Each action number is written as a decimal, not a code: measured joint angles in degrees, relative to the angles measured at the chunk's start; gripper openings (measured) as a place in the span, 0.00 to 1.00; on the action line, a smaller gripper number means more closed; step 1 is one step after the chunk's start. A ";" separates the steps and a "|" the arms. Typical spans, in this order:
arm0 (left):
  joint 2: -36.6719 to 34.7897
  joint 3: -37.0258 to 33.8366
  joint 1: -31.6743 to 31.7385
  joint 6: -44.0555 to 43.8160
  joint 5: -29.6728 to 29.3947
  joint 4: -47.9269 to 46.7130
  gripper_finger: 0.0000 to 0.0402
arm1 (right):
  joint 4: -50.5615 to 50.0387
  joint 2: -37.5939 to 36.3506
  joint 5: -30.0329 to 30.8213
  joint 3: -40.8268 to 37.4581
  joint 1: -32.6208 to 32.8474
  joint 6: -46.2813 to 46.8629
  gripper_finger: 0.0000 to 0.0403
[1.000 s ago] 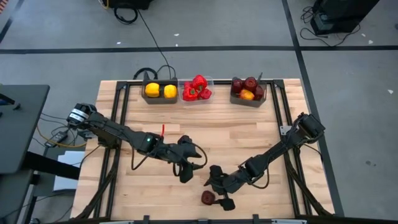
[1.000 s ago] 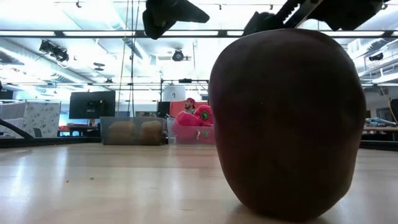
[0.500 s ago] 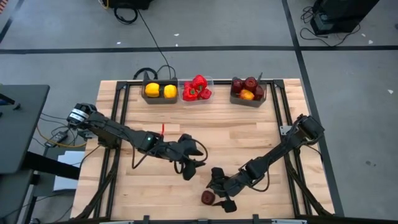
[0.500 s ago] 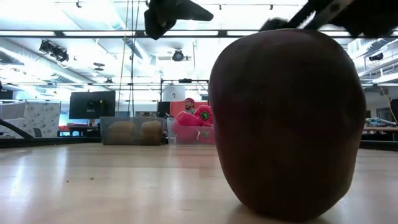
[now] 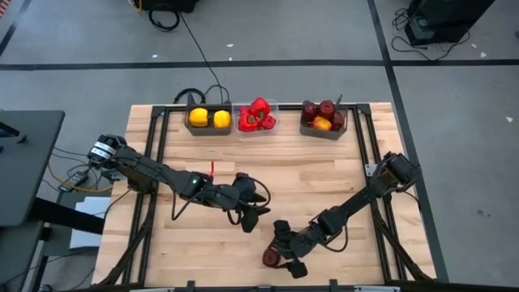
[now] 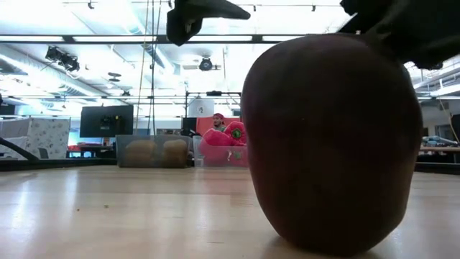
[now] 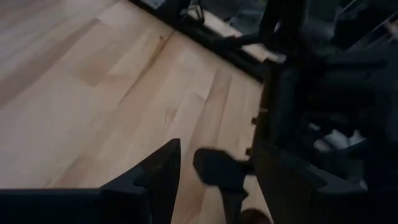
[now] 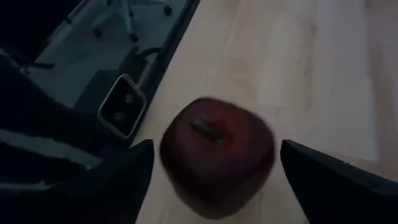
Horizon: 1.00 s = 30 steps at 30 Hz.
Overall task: Sort produce into baskets
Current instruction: Put the red apple into the right black bin
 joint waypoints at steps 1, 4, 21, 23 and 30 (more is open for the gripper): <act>0.00 0.00 0.00 -0.34 -0.05 0.62 0.51 | -0.14 0.00 -0.54 0.00 0.02 -0.09 0.87; 0.02 0.00 0.31 -2.43 0.81 1.06 0.51 | -0.31 0.00 -1.69 0.00 0.04 -1.78 0.80; 0.02 0.00 6.38 -3.23 4.03 2.30 0.51 | -3.04 -1.04 -2.95 0.07 -2.43 0.27 0.54; 0.02 0.00 7.09 -2.53 4.11 0.33 0.51 | -3.35 -1.47 -3.64 -0.01 -2.68 1.49 0.53; 0.04 0.01 9.94 -2.42 4.59 -4.23 0.51 | -11.68 -6.51 -0.34 -0.02 -3.86 2.06 0.52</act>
